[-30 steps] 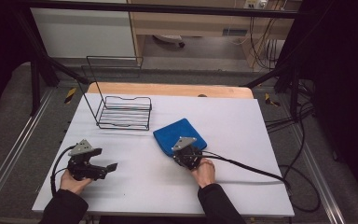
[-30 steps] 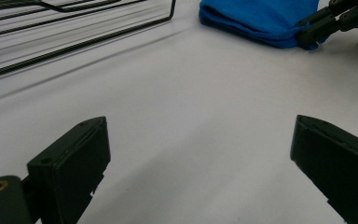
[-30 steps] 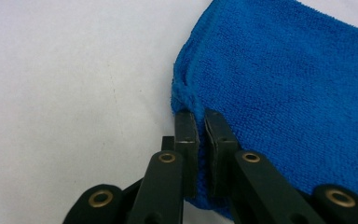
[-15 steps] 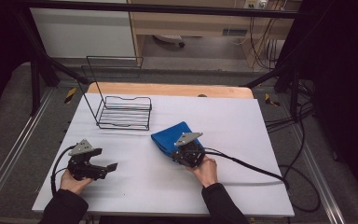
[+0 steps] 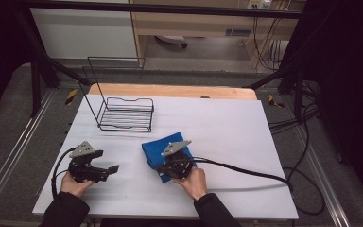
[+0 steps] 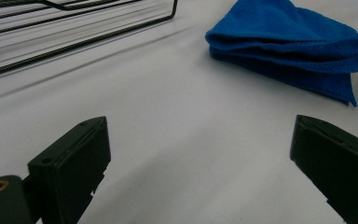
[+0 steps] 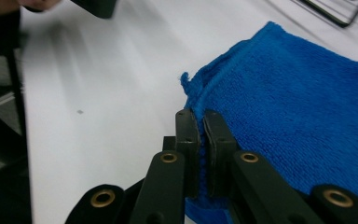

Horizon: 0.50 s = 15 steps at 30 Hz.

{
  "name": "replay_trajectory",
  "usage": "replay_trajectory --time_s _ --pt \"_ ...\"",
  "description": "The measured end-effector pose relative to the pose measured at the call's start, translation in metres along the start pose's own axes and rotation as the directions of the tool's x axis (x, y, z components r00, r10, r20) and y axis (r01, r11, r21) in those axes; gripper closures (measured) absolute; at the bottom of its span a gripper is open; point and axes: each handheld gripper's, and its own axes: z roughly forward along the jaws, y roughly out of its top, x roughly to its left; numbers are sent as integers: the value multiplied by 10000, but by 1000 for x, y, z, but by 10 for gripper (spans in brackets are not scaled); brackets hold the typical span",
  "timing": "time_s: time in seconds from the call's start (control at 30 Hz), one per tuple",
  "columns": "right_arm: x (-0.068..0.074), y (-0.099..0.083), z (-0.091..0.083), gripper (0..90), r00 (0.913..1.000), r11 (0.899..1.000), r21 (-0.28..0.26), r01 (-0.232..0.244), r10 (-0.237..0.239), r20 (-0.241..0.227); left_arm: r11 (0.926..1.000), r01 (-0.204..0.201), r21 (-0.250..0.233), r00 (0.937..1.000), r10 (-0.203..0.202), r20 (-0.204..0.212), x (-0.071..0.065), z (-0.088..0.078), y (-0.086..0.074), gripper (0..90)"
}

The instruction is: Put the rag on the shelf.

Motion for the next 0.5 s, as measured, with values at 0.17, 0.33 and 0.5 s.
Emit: replay_trajectory --time_s 0.17,0.33,0.5 --pt "4 8 8 866 9979 9982 505 317 -345 551 10000 8 -23 10000 -8 -9 0 -1 0 49" --pt "-3 2 11 865 9911 9903 1209 682 -811 1059 10000 4 -1 10000 -4 -1 0 -1 0 49" --pt "-5 -1 8 829 9935 9866 1481 690 -814 792 10000 22 -48 10000 -22 4 -1 -1 0 49"
